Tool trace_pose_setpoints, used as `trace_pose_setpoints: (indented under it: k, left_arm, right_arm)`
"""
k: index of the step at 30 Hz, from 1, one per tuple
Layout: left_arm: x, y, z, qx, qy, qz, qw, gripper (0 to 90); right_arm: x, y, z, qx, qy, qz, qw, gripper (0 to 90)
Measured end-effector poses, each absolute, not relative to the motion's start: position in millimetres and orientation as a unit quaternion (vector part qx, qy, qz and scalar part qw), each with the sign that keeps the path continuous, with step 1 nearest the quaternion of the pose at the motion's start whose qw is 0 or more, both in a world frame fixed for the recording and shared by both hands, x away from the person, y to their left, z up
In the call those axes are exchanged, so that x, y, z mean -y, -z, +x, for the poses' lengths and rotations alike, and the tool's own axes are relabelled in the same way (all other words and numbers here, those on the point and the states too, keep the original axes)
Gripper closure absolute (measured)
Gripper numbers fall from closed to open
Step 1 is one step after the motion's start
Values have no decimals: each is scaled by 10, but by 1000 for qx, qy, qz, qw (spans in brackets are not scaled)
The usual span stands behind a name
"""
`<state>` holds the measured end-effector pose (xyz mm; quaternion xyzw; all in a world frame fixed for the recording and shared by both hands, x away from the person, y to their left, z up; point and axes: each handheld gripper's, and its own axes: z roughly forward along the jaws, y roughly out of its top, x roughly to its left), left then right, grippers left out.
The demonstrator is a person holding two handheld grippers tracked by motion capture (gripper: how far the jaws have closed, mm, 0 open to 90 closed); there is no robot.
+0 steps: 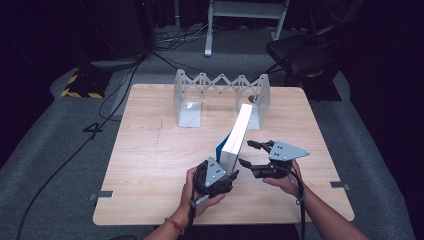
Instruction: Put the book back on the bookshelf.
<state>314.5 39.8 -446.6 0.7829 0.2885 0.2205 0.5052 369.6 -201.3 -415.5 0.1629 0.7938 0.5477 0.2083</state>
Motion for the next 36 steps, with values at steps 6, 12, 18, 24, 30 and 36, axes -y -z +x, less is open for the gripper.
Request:
trace_pose_setpoints:
  k: [6, 12, 18, 24, 30, 36]
  left_arm:
    - [-496, 4450, 3183, -287, -214, 788, 501, 476]
    - [-647, 4430, 3255, -282, -199, 796, 498, 539]
    - [-747, 4410, 3344, -270, -182, 804, 497, 567]
    - [-803, 4397, 3415, -247, -160, 815, 500, 575]
    - [-866, 4392, 3449, -227, -120, 820, 512, 591]
    - [-922, 4368, 3408, -205, -110, 831, 506, 593]
  right_arm:
    - [2358, 4272, 3899, -809, -516, 197, 201, 318]
    - [2707, 4490, 4097, -834, -456, 263, 164, 304]
    - [2980, 4692, 4035, -865, -402, 264, 142, 309]
    - [3224, 4827, 4015, -865, -397, 283, 119, 324]
    - [3347, 4851, 4048, -857, -410, 292, 109, 386]
    - [3344, 4899, 4057, -865, -400, 284, 104, 382]
